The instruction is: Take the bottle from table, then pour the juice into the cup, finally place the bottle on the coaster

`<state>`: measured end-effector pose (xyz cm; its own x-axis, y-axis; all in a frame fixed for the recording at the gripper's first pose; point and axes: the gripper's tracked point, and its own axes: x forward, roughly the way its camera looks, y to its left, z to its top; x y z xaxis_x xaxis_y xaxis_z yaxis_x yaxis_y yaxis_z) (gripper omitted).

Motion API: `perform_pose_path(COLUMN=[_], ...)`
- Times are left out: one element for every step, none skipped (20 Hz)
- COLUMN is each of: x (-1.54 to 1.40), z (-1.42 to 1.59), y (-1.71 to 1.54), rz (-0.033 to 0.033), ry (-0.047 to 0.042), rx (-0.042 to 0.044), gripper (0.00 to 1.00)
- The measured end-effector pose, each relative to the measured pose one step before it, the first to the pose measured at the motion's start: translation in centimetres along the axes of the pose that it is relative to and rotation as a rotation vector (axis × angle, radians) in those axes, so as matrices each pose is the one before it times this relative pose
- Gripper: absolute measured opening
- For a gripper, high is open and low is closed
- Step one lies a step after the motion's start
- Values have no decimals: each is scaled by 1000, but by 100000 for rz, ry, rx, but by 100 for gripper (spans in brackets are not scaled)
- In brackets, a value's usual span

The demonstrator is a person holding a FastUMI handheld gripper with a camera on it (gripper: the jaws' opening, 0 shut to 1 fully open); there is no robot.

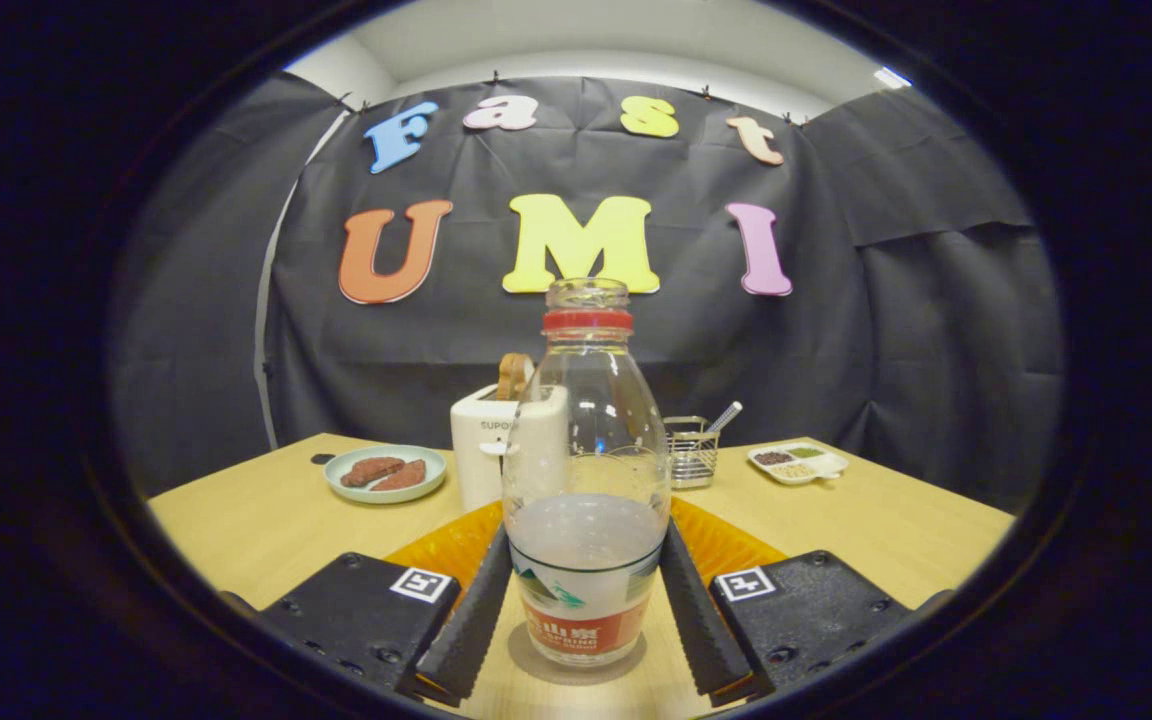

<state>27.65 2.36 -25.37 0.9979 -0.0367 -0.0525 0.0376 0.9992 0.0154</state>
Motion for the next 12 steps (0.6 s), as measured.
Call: perform_pose_path(x=[-50, -101, -36, 51, 129, 156, 17, 139, 169, 117, 120, 23], z=[155, 106, -1, -102, -241, -226, -425, -200, -168, -7, -207, -179], y=[77, 193, 180, 248, 151, -43, -285, -200, 62, 13, 157, -183], rz=[-220, 264, 412, 387, 383, -146, -447, 412, 235, 121, -166, -810], ry=[-768, -619, -155, 146, 506, 803, 739, 972, 701, 375, 248, 259], rx=[-850, -1168, -979, -855, -257, 180, 734, 1264, 452, -427, -965, -1101], gripper=[82, 82, 82, 82, 82, 82, 82, 82, 82, 82, 82, 82])
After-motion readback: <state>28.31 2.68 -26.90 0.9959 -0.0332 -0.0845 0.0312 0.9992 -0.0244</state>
